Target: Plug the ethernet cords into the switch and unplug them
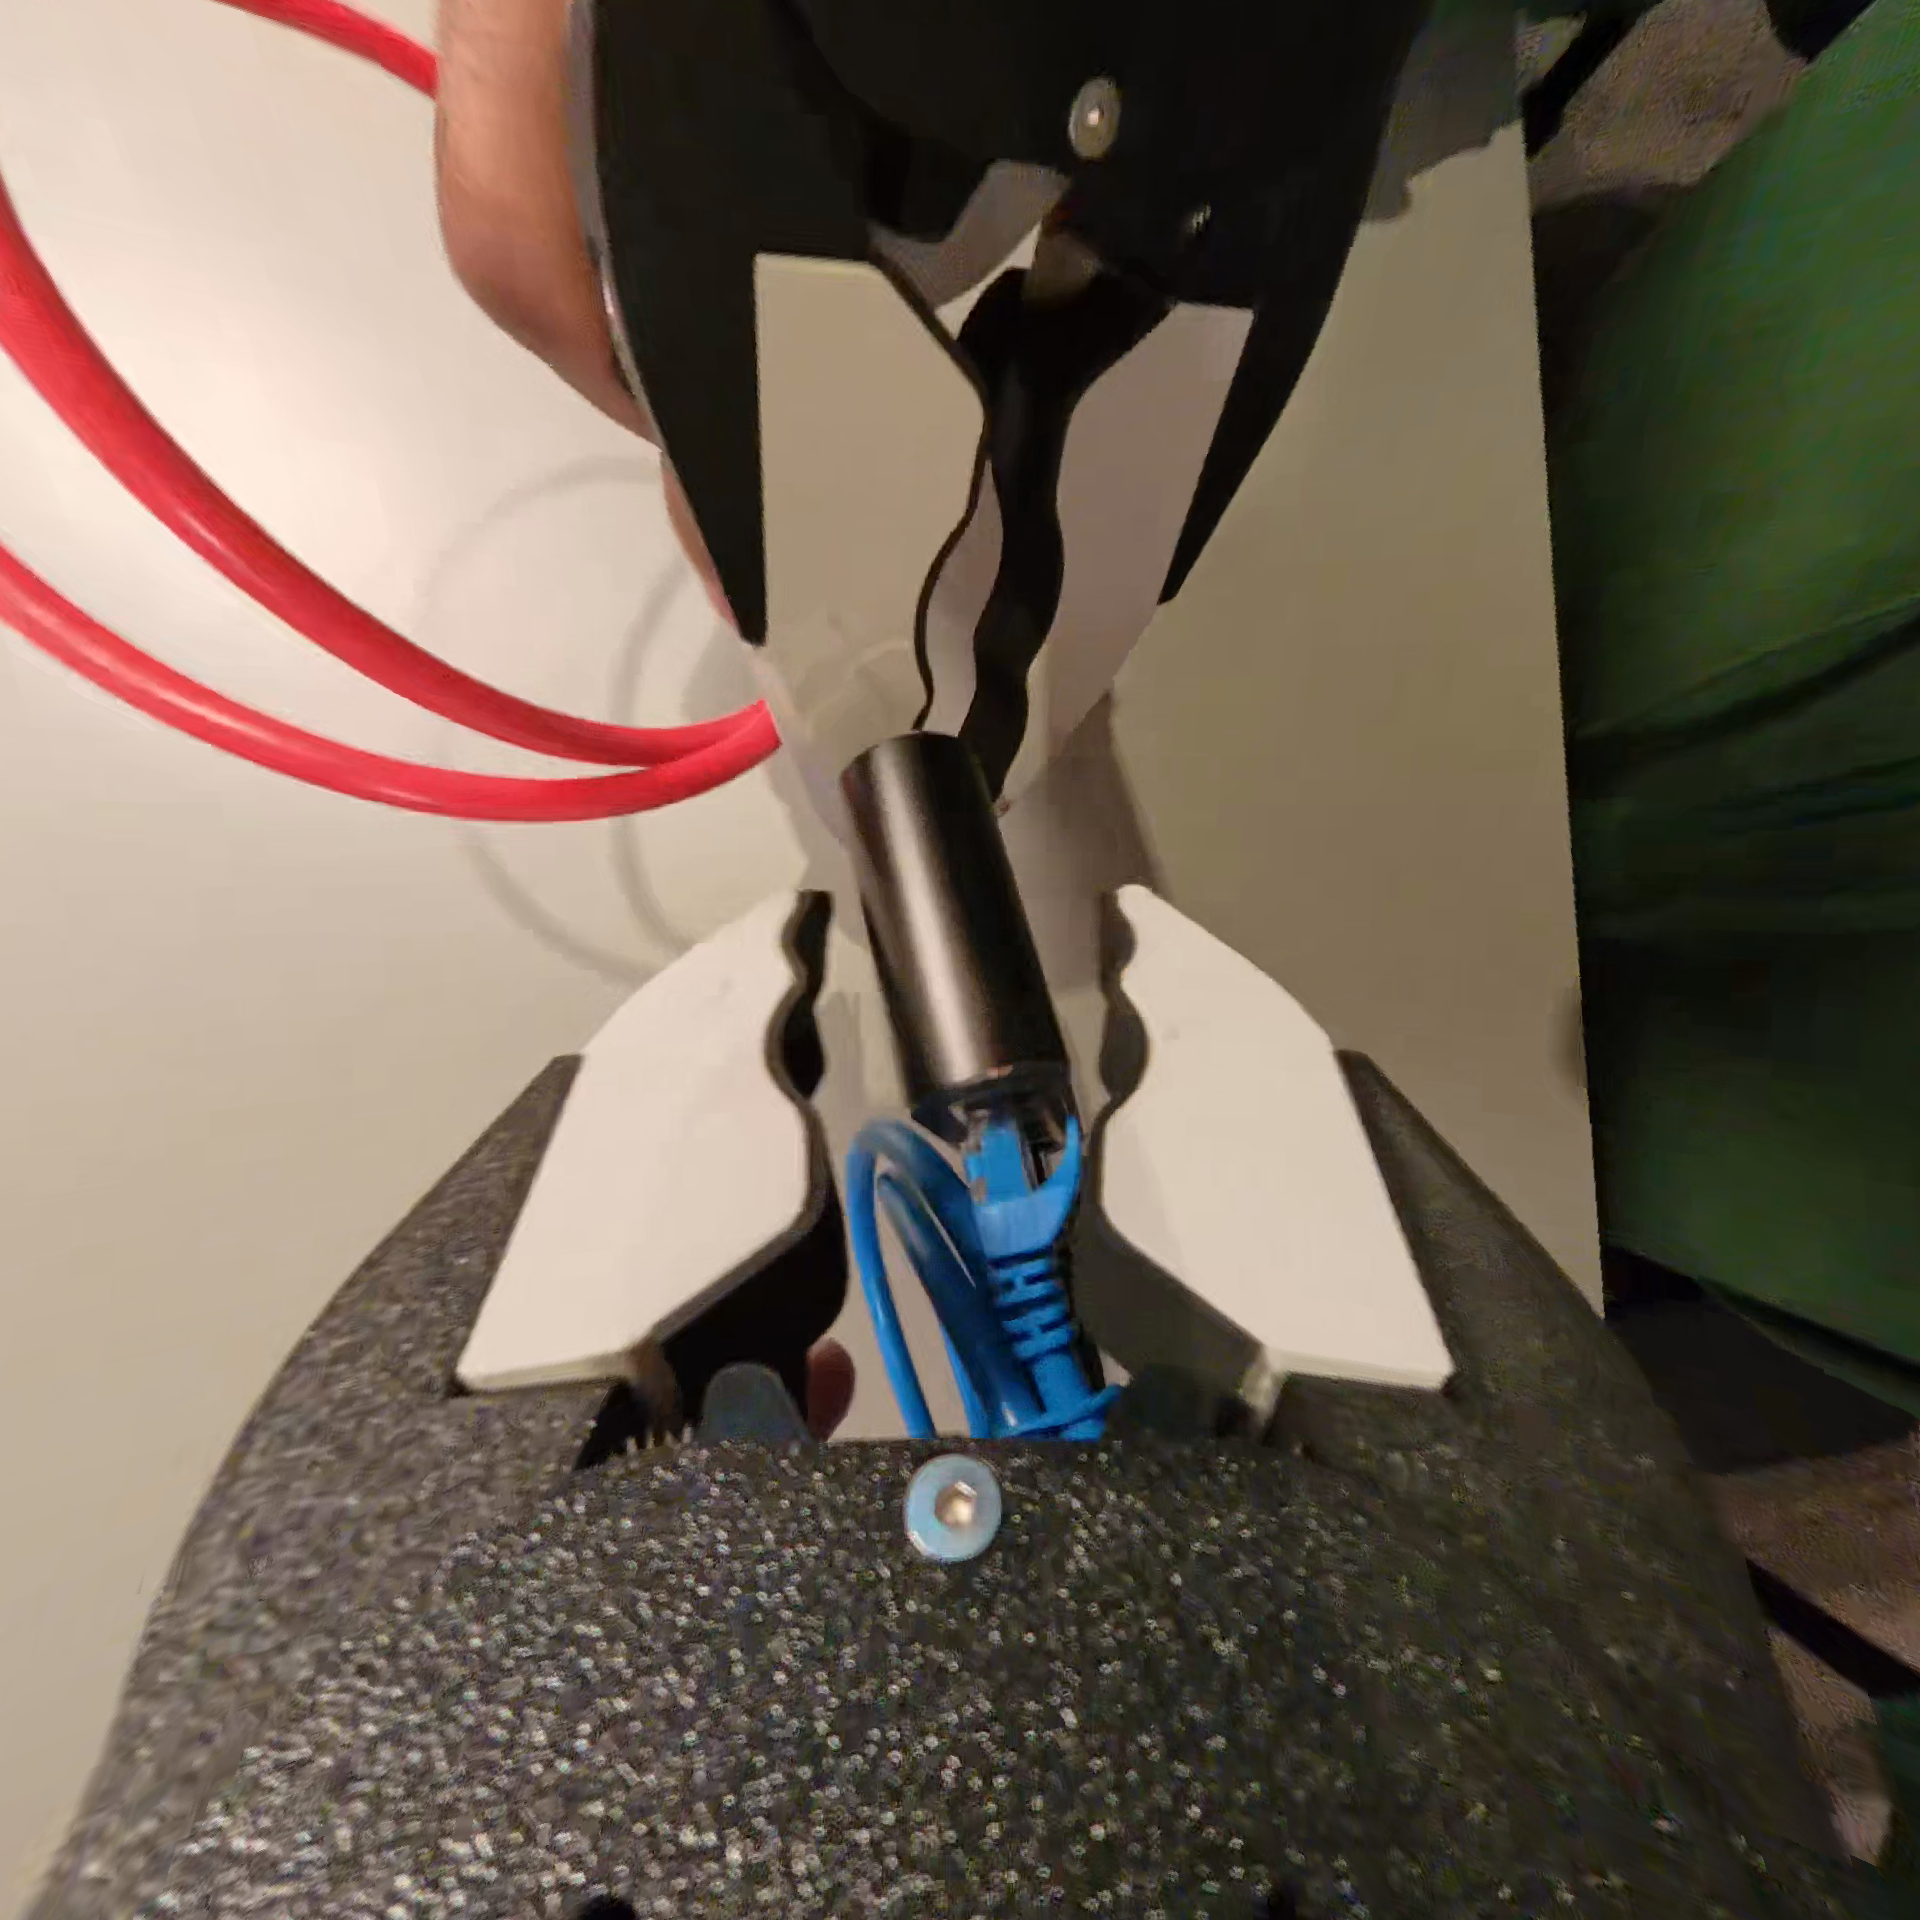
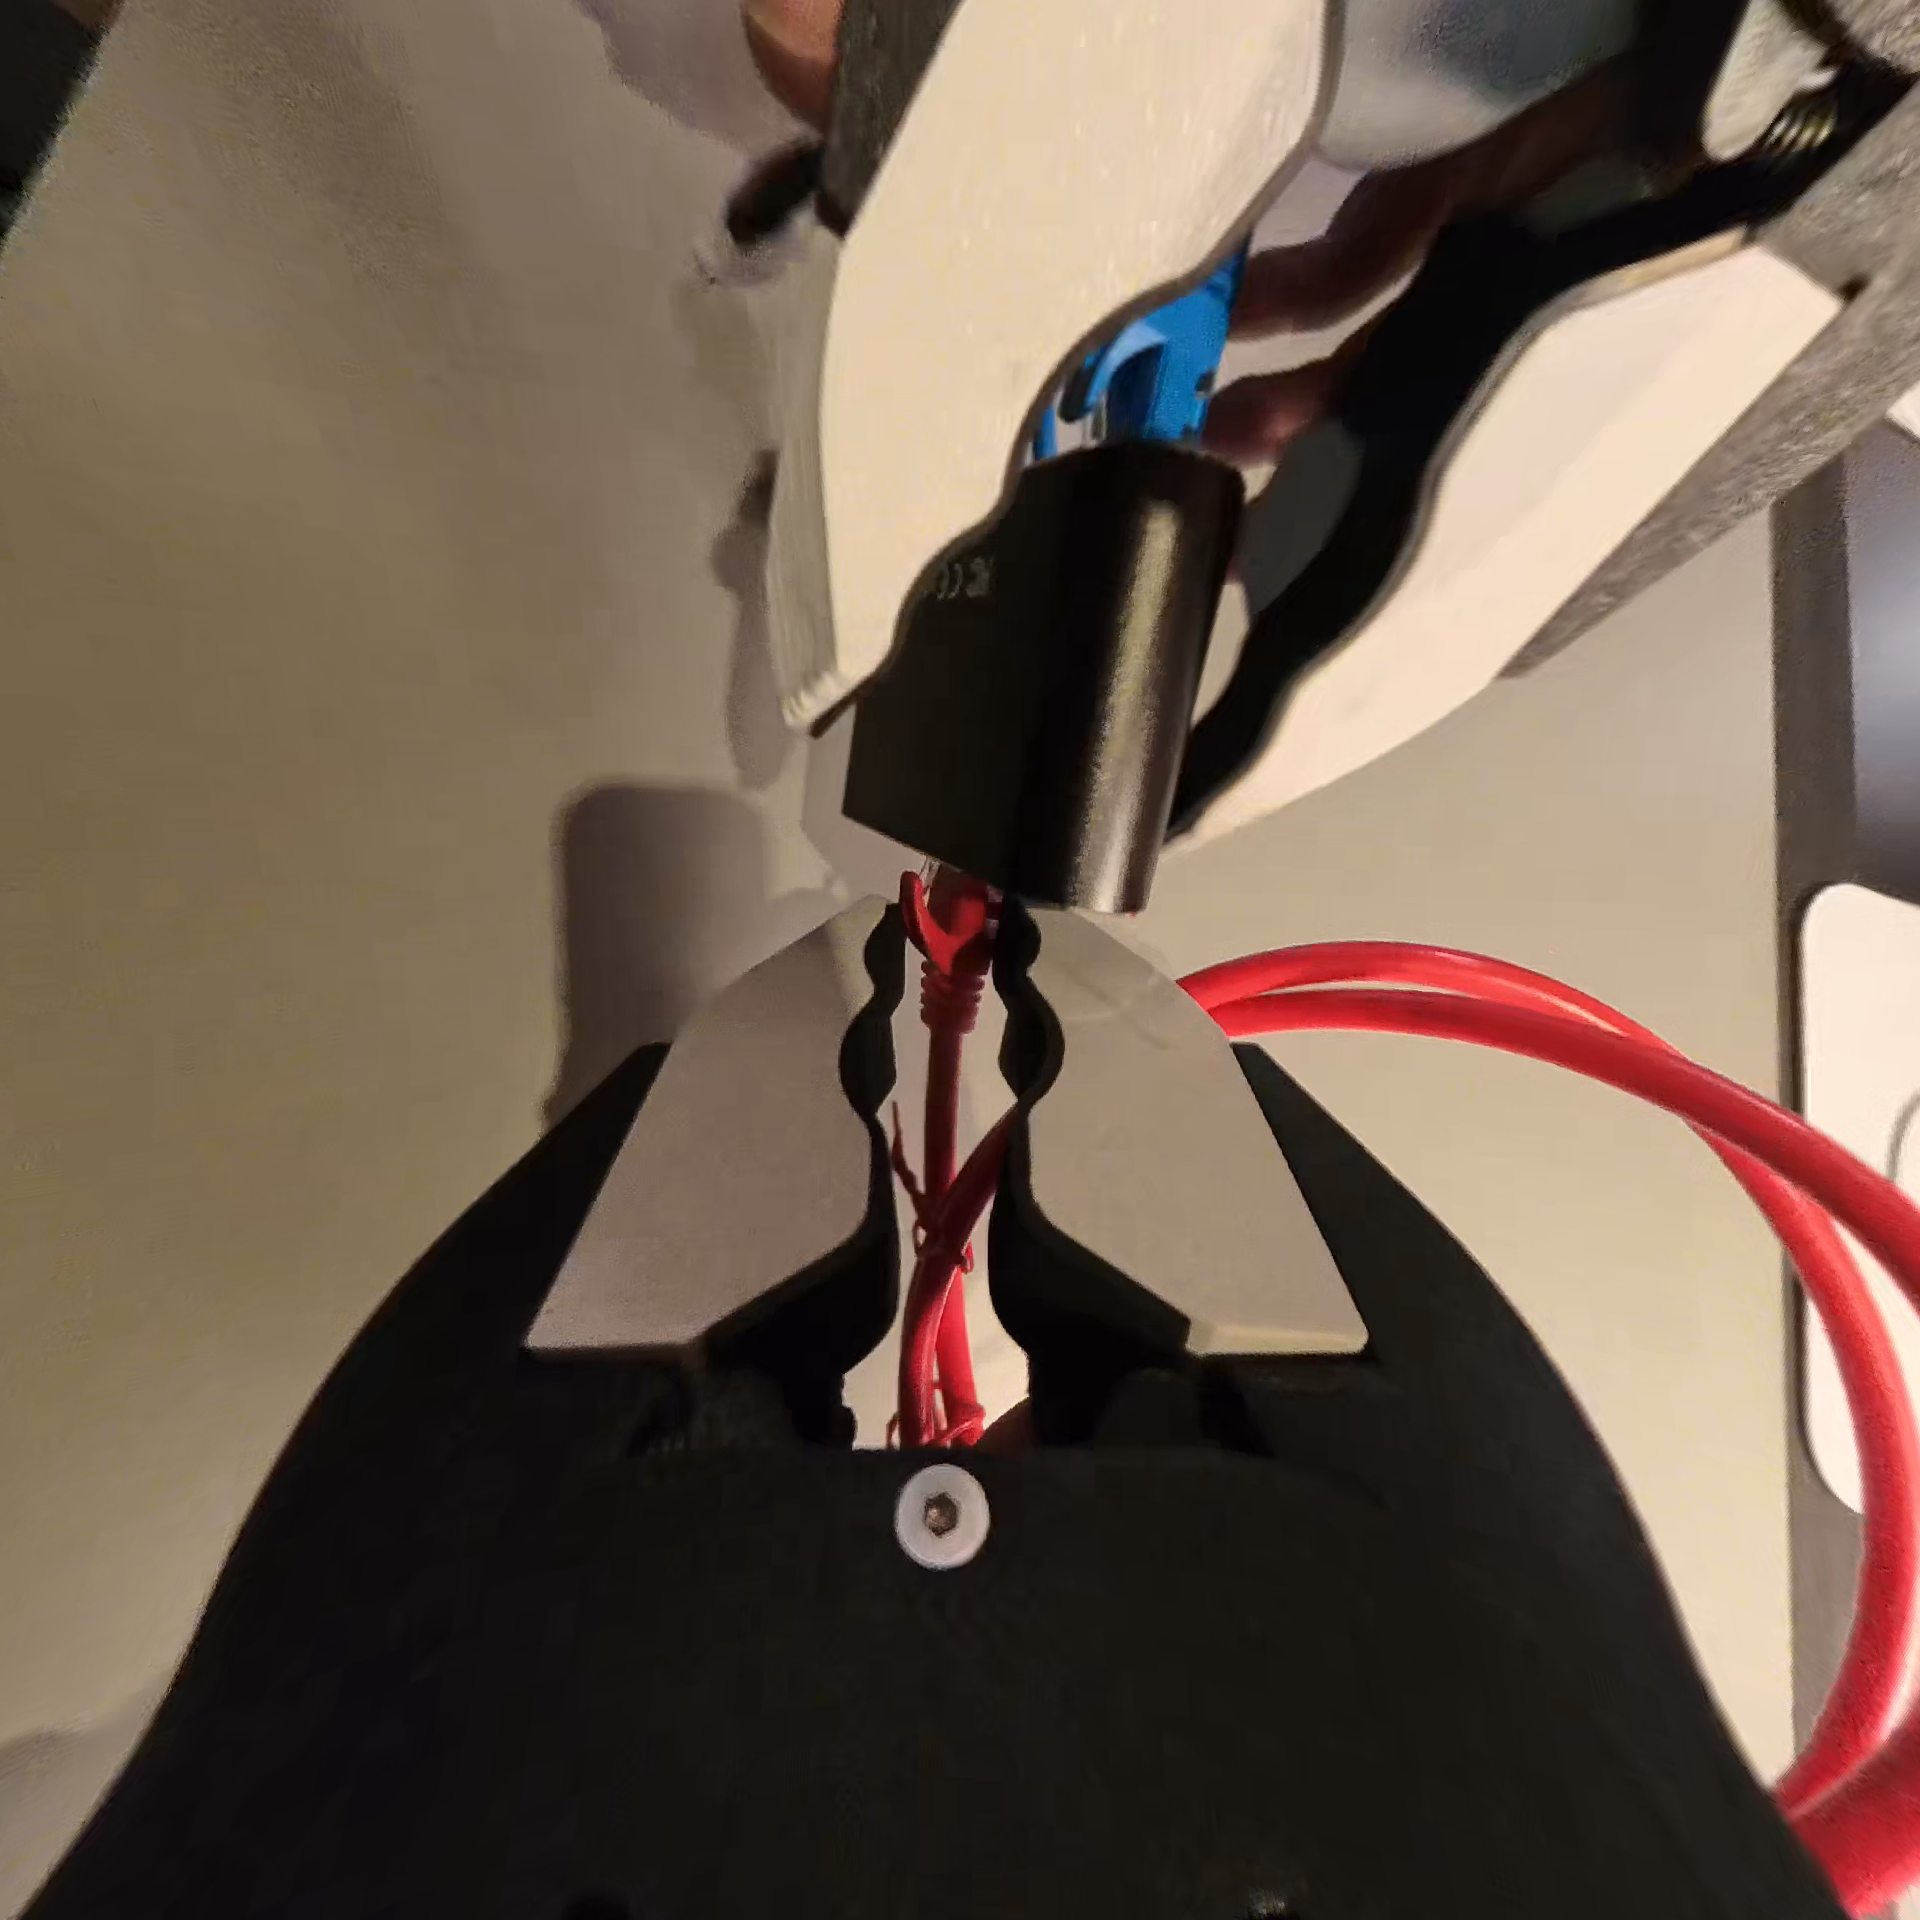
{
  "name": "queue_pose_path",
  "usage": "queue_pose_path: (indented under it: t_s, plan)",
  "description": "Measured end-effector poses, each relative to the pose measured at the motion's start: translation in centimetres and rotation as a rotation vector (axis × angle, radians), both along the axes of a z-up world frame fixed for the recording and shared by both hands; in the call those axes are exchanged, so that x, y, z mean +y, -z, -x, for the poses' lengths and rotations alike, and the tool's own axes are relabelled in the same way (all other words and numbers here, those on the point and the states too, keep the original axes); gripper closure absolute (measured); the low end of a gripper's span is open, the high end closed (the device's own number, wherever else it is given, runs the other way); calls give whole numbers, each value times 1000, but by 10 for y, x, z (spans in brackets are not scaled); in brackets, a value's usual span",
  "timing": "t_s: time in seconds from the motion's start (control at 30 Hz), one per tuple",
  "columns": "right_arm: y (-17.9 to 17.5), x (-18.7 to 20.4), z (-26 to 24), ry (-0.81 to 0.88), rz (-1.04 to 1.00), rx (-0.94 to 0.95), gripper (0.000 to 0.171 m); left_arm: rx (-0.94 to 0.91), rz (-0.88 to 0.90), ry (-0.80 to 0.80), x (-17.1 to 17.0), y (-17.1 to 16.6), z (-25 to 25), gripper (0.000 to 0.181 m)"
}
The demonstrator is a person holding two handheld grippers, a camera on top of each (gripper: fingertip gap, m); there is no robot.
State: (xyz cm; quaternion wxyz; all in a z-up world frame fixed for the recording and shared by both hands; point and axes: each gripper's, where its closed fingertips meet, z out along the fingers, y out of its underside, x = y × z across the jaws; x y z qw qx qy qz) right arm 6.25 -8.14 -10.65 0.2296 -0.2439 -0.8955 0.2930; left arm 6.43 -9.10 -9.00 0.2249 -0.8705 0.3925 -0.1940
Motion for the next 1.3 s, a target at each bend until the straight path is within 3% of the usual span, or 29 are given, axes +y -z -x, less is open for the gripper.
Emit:
queue_pose_path:
  t_s: [0.03, 0.33, 0.63, 0.8, 0.97, 1.17, 1.3]
  plan:
    - [4, 4, -2, 7, -25, 0, 155, -28, -13, -10, 1, 2, -4, 144]
    - [-1, 14, -15, 29, 146, 44, 154, -145, -170, -124, 13, 1, -15, 149]
    - [-14, 16, -9, 66, 134, 109, 153, 145, -416, -29, 19, -1, -4, 151]
    - [-17, 25, 5, 99, -29, 312, 155, 372, -590, 9, 26, -4, 12, 151]
    - [-27, 27, 8, 94, -148, 453, 156, 480, -730, -16, 37, -5, 26, 151]
    - [-24, 29, 10, 111, -241, 493, 146, 455, -776, -26, 41, 1, 28, 151]
    - [-16, 25, 7, 103, -220, 437, 147, 271, -689, -164, 45, 5, 33, 151]
